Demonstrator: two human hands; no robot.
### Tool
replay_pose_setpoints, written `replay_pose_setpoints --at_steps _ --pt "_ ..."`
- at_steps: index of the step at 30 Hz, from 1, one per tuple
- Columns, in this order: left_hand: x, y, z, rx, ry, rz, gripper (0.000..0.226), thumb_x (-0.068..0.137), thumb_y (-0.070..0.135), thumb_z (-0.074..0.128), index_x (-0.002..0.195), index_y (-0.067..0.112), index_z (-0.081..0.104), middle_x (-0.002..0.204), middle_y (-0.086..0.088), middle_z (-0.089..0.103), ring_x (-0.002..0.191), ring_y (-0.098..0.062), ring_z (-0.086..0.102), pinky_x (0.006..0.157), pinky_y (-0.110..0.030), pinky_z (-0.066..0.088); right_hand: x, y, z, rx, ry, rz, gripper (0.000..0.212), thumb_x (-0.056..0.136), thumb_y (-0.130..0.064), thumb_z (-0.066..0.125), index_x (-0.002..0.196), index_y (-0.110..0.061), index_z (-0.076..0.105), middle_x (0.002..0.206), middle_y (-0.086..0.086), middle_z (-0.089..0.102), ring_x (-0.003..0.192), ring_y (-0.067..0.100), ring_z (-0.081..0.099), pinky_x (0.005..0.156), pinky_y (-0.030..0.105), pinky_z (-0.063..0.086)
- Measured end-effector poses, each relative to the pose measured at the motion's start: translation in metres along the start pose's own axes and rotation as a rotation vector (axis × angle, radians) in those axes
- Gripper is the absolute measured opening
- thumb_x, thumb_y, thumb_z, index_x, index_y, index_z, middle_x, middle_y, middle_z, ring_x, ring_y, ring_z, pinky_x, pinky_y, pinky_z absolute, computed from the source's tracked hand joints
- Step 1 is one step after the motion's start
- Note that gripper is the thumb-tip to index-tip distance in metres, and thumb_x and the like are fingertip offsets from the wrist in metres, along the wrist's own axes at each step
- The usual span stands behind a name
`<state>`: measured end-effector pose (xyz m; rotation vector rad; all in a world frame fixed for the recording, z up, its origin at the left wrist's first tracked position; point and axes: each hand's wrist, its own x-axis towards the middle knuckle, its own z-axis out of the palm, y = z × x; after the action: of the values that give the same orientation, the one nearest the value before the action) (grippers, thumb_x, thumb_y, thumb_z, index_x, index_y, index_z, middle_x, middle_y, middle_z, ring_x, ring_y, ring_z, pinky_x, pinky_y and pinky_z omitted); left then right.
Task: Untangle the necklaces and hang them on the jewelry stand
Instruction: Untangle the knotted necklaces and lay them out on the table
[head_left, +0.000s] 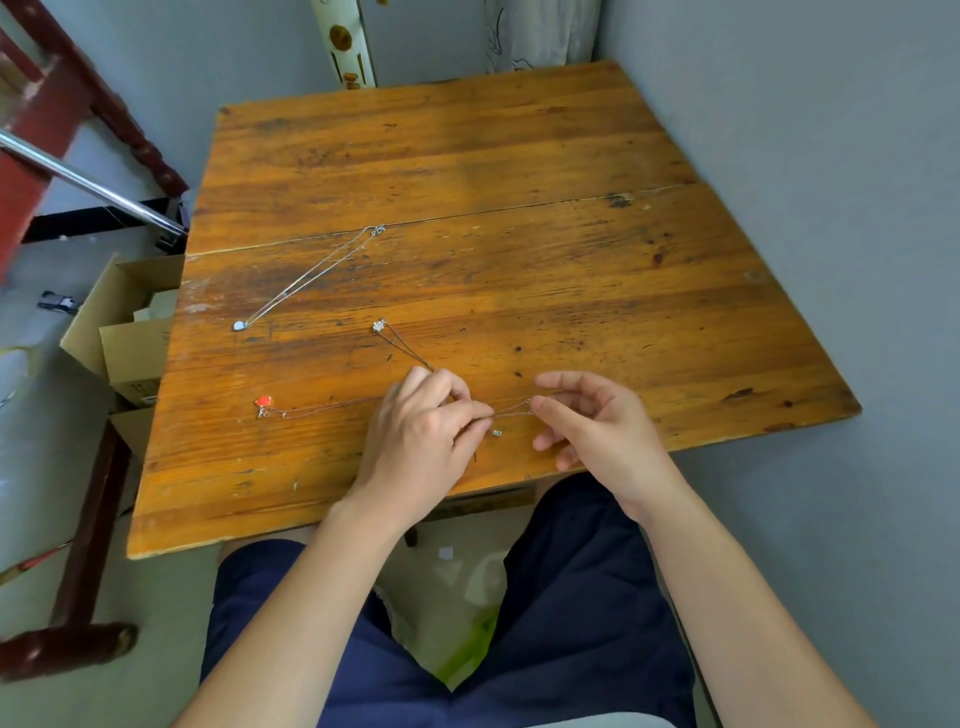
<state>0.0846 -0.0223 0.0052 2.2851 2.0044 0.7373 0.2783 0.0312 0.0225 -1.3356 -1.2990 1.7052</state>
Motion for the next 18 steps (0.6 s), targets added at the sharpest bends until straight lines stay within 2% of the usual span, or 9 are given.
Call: replay_pose_setpoints --at_steps 3,7,14,18 --pt "0.000 0.001 -0.001 0.019 -0.002 0.002 0.011 0.088 0.023 0.071 0.095 0.016 0.076 0.091 0.001 0.059 0.086 -0.020 0.051 0.069 -0.038 0.047 0.001 0.000 0.001 0.009 0.000 0.004 0.022 0.092 -0.015 0.071 0.113 -0.022 0.067 0.095 0.004 0.076 0.069 0.015 0.071 0.051 0.023 0.051" --pt "-0.007 0.004 -0.008 0.019 0.011 0.013 0.010 0.089 0.022 0.068 0.094 0.015 0.073 0.093 0.000 0.057 0.087 -0.020 0.051 0.071 -0.034 0.046 0.000 0.001 0.001 -0.019 0.010 0.008 0.022 0.092 -0.015 0.071 0.112 -0.023 0.067 0.093 0.004 0.076 0.065 0.014 0.071 0.048 0.023 0.050" --pt "-0.029 0.005 -0.013 -0.002 -0.072 0.048 0.012 0.088 0.026 0.067 0.091 0.017 0.074 0.091 0.003 0.055 0.088 -0.017 0.049 0.073 -0.035 0.047 -0.004 0.008 0.001 -0.320 -0.017 -0.070 0.022 0.089 -0.018 0.074 0.108 -0.026 0.066 0.084 -0.002 0.073 0.057 0.011 0.069 0.043 0.018 0.045" --pt "-0.021 0.006 -0.013 -0.045 -0.054 0.013 0.026 0.093 0.038 0.059 0.090 0.018 0.076 0.084 0.006 0.059 0.083 -0.016 0.050 0.068 -0.033 0.045 -0.006 0.012 0.003 -0.411 -0.001 -0.120 0.021 0.088 -0.019 0.076 0.105 -0.028 0.067 0.082 -0.004 0.073 0.055 0.008 0.069 0.047 0.013 0.045"
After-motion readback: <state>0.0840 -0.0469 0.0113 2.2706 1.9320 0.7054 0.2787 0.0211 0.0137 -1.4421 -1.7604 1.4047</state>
